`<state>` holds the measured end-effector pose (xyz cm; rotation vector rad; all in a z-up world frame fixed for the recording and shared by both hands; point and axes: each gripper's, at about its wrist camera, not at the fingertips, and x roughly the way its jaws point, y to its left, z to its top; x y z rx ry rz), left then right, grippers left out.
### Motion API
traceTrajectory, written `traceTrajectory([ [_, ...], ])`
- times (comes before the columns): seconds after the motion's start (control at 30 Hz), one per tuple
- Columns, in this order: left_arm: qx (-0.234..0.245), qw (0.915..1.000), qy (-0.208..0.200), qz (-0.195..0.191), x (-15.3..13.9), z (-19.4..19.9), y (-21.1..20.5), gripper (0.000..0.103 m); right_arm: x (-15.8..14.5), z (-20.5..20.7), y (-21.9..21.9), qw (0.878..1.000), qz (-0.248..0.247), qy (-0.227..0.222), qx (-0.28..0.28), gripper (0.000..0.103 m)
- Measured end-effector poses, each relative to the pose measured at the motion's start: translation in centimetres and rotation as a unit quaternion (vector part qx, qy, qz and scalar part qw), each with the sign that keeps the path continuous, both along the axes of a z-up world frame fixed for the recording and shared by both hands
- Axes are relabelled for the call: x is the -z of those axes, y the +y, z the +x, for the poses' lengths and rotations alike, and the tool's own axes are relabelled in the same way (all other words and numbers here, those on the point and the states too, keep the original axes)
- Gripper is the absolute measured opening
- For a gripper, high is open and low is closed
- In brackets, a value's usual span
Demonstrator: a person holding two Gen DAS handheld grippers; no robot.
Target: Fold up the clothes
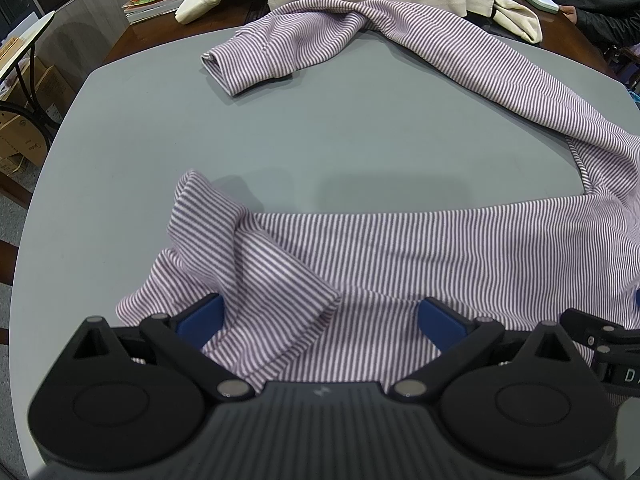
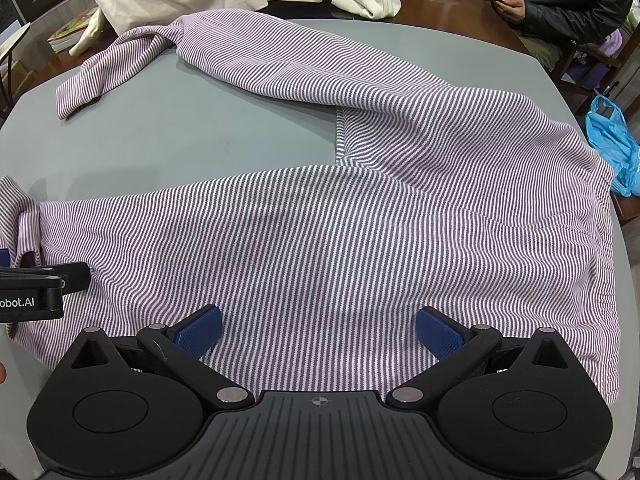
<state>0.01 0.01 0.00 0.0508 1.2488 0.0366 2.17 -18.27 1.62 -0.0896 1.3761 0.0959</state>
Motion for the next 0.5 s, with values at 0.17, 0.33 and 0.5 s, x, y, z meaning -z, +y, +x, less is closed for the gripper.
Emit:
traceTrajectory([
  [0.17,0.001,1.0,0.0,0.0,-0.04,0.11,0.15,0.103,0.12,0.21,-0.22,1.0,-0.001,0.001,-0.001,0.103],
  [0.33,0.001,1.0,0.0,0.0,-0.09,0.22,0.26,0.103,-0.08,0.13,-0.4,1.0,0.001,0.0,0.001,0.103],
  [0.5,0.001,1.0,0.0,0.0,-0.21,-0.01,0.34,0.103,0.12,0.06,-0.14,1.0,0.0,-0.002,0.001,0.103],
])
